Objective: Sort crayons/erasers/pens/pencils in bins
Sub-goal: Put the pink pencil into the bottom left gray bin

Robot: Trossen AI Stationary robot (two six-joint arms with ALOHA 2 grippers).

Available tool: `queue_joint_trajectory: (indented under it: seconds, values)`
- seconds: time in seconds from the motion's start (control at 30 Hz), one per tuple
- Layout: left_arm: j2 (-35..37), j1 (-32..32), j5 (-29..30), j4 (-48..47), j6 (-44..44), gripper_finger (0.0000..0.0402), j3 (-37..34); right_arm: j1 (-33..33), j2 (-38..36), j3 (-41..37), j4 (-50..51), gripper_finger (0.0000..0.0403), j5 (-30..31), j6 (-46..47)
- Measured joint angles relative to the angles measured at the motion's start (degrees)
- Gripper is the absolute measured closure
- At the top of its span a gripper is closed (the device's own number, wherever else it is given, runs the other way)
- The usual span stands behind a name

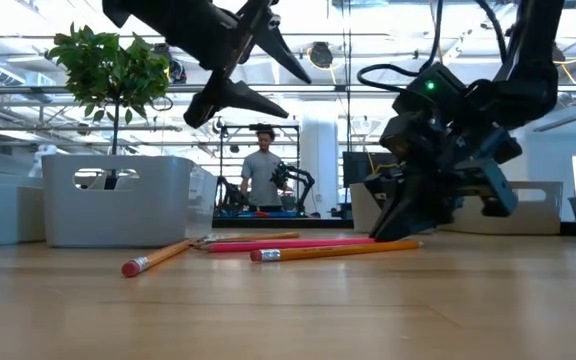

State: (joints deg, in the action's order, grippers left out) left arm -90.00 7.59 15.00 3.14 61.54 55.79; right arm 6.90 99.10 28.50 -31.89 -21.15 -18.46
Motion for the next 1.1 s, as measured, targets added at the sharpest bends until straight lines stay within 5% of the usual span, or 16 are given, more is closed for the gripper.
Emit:
queue_joint_trajectory:
  seconds: [0.33, 0.8, 1.1]
  values:
    - [0.00, -0.05, -1.74, 0.00, -6.46, 0.0186, 0.00, -0.29, -5.91, -0.08, -0.10, 0.0398, -0.56, 1.30]
    - [0.00, -1.61, -4.52, -5.12, -3.72, 0.0186, 0.00, -0.14, -8.89, -0.03, 0.38, 0.0402, -0.23, 1.09]
    - [0.00, -1.63, -4.42, -4.95, -4.87, 0.0186, 0.00, 3.34, -2.98, -8.42, -24.02, 0.0334, -3.03, 7.21]
